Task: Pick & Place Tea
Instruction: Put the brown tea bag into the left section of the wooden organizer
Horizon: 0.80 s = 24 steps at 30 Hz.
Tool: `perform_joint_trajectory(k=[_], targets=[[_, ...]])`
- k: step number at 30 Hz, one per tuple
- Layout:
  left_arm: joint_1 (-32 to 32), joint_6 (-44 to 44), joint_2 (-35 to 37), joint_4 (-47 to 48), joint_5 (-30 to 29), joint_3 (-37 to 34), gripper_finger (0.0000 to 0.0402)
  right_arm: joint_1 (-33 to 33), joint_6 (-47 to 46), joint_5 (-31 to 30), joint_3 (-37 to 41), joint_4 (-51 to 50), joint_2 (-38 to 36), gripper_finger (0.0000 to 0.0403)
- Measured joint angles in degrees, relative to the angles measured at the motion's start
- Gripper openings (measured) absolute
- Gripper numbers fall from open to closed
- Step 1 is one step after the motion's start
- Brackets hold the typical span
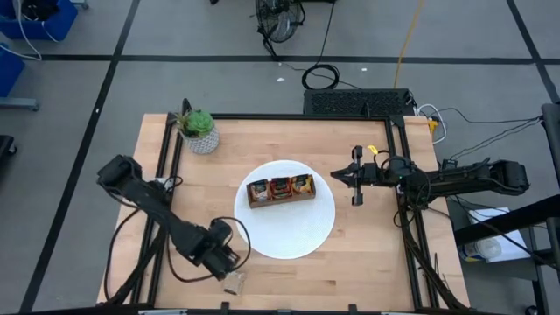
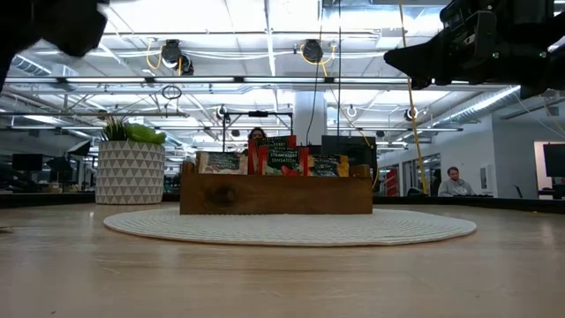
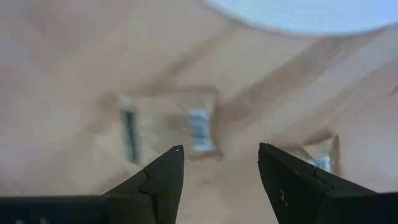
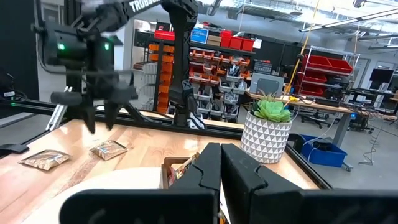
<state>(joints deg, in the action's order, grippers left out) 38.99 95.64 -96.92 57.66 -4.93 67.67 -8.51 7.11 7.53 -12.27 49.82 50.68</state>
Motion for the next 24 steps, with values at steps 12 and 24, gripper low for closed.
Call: perform_joint_trajectory(k=[12,24], targets=[[-3.09,9.28,-0.22,-11.68,8.38,-11.12,0.0207,0.00,0.00,0.00,0.00,0.04,0.00,0.0000],[-3.13,14.04,-0.08,-21.17,9.53,-16.57,0.0207,0.00,0.55,0.00,0.00,0.04,0.00,0.0000]])
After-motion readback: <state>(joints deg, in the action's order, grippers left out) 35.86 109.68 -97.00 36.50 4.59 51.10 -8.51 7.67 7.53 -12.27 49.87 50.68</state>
